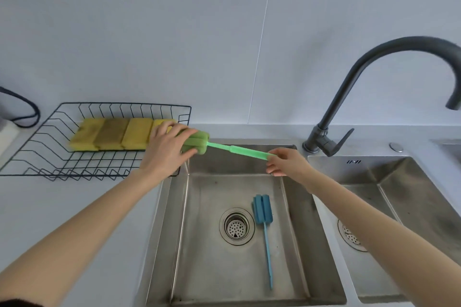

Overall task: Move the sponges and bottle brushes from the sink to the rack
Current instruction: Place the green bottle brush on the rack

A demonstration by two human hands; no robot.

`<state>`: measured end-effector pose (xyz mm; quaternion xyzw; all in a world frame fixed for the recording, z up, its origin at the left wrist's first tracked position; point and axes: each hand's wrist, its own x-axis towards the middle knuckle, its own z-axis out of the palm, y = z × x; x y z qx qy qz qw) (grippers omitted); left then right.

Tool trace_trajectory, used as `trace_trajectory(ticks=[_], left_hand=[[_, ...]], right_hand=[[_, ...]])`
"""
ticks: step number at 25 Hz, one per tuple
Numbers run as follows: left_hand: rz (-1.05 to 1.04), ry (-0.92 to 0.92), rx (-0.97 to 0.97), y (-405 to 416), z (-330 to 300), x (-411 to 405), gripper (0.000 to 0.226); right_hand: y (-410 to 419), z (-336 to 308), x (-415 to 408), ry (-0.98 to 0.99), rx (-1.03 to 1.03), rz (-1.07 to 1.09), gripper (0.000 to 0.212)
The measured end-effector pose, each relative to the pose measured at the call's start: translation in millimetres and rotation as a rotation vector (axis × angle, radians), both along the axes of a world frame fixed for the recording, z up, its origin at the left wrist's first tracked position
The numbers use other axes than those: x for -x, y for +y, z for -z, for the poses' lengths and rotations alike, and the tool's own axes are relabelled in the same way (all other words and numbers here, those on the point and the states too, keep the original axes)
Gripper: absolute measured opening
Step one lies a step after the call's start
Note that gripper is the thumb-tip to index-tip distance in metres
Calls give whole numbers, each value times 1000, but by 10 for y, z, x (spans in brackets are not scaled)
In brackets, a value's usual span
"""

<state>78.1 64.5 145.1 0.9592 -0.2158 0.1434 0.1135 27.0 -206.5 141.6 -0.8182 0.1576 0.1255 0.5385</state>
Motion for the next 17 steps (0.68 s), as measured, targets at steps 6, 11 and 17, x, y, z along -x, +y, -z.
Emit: trace_trajectory(ticks=[6,11,17], left_hand=[[-106,-41,53,425,-99,-9,48],[-201,155,98,685,7,-82,53],[-279,353,141,853,253,-220,52]], right_hand=[[438,-305,-279,-95,-272,115,15],[789,-442,-530,-112,-367,97,21],[1075,-310,-849,-75,-312,66,24]])
